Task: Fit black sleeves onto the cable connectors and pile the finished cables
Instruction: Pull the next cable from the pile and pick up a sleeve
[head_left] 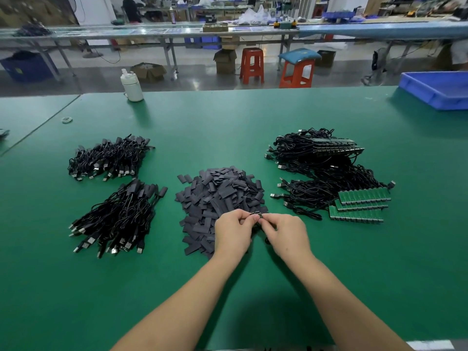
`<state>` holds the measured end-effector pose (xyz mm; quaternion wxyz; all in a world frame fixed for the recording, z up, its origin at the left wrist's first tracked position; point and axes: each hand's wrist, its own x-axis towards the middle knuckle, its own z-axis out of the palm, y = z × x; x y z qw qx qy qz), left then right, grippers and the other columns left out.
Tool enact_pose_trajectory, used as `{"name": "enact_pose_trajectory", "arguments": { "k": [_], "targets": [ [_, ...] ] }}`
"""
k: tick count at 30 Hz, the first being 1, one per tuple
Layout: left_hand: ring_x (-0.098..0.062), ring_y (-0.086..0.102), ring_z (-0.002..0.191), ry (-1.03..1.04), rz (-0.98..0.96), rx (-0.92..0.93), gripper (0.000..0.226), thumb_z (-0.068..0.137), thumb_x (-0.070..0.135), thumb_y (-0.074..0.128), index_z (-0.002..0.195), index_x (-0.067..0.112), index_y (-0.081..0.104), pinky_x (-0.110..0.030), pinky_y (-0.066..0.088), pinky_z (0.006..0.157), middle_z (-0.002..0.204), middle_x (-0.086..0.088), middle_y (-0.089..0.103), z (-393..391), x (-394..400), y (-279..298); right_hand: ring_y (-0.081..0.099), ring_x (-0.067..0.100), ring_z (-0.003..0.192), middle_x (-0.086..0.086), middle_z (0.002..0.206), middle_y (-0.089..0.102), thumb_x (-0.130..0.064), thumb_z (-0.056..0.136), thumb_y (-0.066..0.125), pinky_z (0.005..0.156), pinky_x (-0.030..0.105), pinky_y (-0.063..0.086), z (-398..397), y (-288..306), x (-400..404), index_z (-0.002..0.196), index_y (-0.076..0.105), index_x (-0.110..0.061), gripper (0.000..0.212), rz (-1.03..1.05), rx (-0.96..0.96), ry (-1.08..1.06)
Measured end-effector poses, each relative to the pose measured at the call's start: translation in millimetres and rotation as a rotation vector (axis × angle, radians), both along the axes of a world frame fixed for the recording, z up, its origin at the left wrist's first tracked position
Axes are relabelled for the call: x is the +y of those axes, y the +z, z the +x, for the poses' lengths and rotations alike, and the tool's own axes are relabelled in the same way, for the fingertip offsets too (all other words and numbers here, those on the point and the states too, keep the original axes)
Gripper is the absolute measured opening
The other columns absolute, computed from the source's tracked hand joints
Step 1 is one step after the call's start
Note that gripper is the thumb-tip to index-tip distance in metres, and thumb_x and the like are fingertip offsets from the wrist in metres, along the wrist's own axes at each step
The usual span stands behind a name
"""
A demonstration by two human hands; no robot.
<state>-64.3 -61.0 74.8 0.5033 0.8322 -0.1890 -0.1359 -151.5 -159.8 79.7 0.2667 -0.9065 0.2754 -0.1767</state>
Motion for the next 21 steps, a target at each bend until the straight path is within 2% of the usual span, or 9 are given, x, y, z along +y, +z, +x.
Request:
{"name": "enact_pose_trajectory", "arguments": {
  "k": [3,9,14,21],
  "targets": [
    [0.002,0.051,0.052,-0.011,0.017,-0.058,0.021,0.087,0.03,0.071,0.066,0.03,0.066,-0.01,0.035,0.052,0.052,0.014,0.058,-2,-1,4,0.06,0.032,0.069,0.006,0.068,0.069,-0.031,0.095,0.06,0.066,0.037,0.049,-1,-1,1,0.095,0.077,-0.02,0.02,-0.032,-0.01,-0.025],
    [0.008,0.052,0.056,-0.014,0.0,-0.112,0.023,0.087,0.027,0.07,0.066,0.028,0.063,-0.008,0.037,0.055,0.051,0.013,0.054,-5,-4,10,0.058,0.035,0.068,0.008,0.065,0.066,-0.03,0.095,0.061,0.065,0.038,0.049,-1,0,1,0.092,0.076,-0.017,0.02,-0.041,-0.034,-0.066],
    [0.005,0.052,0.055,-0.025,0.025,-0.13,0.021,0.089,0.028,0.068,0.069,0.029,0.063,-0.009,0.037,0.055,0.056,0.012,0.057,-6,-4,12,0.063,0.034,0.073,0.007,0.074,0.073,-0.028,0.095,0.063,0.068,0.038,0.051,-1,-2,1,0.095,0.077,-0.019,0.017,-0.006,-0.074,-0.077],
    [0.001,0.054,0.051,-0.042,0.007,-0.102,0.018,0.09,0.027,0.068,0.072,0.026,0.067,-0.009,0.038,0.053,0.051,0.01,0.059,-8,-4,13,0.058,0.029,0.067,0.006,0.07,0.07,-0.028,0.096,0.061,0.064,0.036,0.046,-4,3,0,0.095,0.077,-0.02,0.017,0.065,-0.035,-0.067]
  ]
}}
